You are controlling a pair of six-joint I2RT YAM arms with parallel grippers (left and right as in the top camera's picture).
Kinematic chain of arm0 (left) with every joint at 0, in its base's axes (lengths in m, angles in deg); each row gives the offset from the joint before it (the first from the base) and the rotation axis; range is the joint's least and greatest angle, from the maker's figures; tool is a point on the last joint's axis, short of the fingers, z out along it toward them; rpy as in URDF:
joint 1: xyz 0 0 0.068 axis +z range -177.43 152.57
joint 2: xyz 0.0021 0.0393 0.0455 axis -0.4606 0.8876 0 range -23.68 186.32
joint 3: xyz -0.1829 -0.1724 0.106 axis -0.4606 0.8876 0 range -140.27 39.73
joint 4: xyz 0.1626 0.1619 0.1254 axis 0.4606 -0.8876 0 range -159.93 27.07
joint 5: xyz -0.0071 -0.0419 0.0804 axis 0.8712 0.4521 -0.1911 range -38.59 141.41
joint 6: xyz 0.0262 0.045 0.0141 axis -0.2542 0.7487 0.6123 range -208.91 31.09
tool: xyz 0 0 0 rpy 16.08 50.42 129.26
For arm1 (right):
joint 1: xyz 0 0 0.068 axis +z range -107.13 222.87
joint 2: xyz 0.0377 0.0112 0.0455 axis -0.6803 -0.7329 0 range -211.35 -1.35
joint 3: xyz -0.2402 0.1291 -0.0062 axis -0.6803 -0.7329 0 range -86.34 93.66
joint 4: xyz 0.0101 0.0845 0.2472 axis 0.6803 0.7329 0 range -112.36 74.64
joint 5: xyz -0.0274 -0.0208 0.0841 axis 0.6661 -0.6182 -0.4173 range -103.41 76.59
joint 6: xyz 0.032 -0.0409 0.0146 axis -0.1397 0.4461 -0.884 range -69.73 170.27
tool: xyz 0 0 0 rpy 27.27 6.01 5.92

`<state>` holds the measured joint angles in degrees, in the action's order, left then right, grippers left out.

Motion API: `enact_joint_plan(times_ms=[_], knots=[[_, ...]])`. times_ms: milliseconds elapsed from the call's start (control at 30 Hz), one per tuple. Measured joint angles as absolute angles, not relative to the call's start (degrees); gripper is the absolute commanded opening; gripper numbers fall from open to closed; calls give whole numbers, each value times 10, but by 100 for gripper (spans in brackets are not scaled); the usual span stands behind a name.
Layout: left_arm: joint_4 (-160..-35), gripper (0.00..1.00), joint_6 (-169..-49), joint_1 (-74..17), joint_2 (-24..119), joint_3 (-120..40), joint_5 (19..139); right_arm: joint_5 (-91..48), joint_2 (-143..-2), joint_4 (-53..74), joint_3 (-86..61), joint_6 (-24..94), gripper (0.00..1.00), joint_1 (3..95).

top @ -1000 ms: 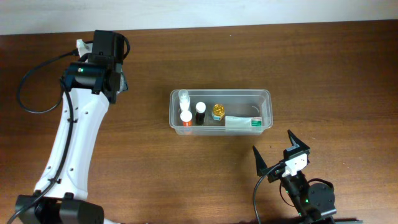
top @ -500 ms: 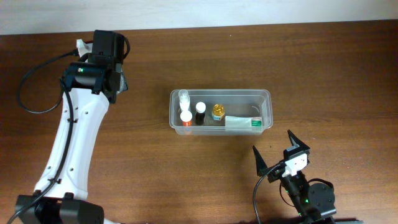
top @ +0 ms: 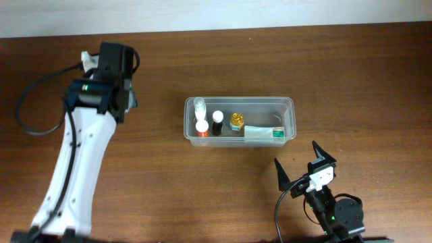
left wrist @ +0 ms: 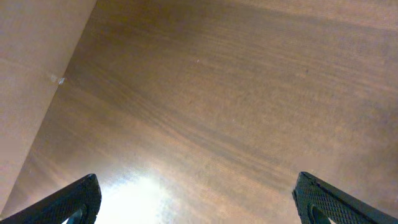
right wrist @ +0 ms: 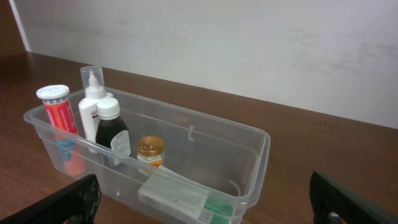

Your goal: Pack container

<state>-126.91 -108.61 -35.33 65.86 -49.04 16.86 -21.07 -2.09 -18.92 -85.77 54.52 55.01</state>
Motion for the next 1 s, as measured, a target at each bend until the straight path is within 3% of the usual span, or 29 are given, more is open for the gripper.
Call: enact_joint_plan(times_ms=[433,833,1000], knots=[[-1271,99,-1086,-353,411,-207,169,-209,-21,-189,-858,545,98,550],[-1270,100,-1086,-353,185,-52,169,-209,-21,-189,-858,545,98,550],[-1167,99,-1087,-353,112,34,175,-209,-21,-189,-858,545,98,550]])
